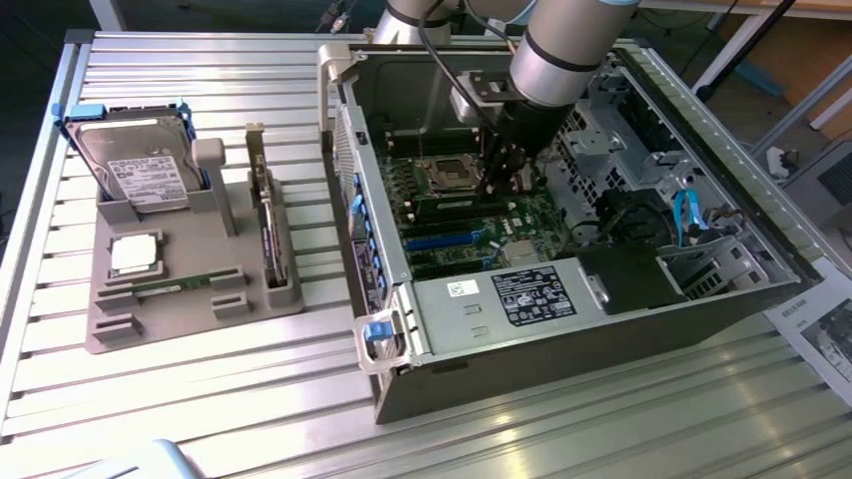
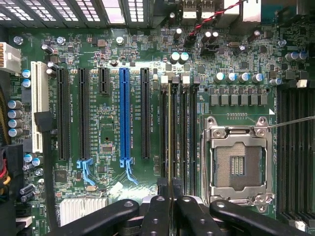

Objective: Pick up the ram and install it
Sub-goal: 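Insert the ram into the slot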

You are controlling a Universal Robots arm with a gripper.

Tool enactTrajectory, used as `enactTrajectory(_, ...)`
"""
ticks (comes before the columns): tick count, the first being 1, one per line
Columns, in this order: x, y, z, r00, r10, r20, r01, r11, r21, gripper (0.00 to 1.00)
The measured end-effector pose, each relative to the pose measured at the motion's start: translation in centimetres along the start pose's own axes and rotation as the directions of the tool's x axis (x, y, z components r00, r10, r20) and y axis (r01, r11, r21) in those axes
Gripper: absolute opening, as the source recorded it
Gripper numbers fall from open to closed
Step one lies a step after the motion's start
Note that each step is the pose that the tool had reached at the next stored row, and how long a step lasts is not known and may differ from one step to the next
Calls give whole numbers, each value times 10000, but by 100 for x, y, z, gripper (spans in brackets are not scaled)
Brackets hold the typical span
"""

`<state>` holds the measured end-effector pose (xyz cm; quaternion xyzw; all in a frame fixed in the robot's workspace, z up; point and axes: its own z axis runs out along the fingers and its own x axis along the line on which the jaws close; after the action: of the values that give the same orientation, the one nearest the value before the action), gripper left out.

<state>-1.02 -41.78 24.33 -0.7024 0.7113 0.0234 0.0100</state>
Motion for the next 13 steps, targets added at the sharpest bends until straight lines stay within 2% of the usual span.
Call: enactTrajectory(13, 19, 0, -17, 9999, -134, 13, 134, 9999, -7, 12)
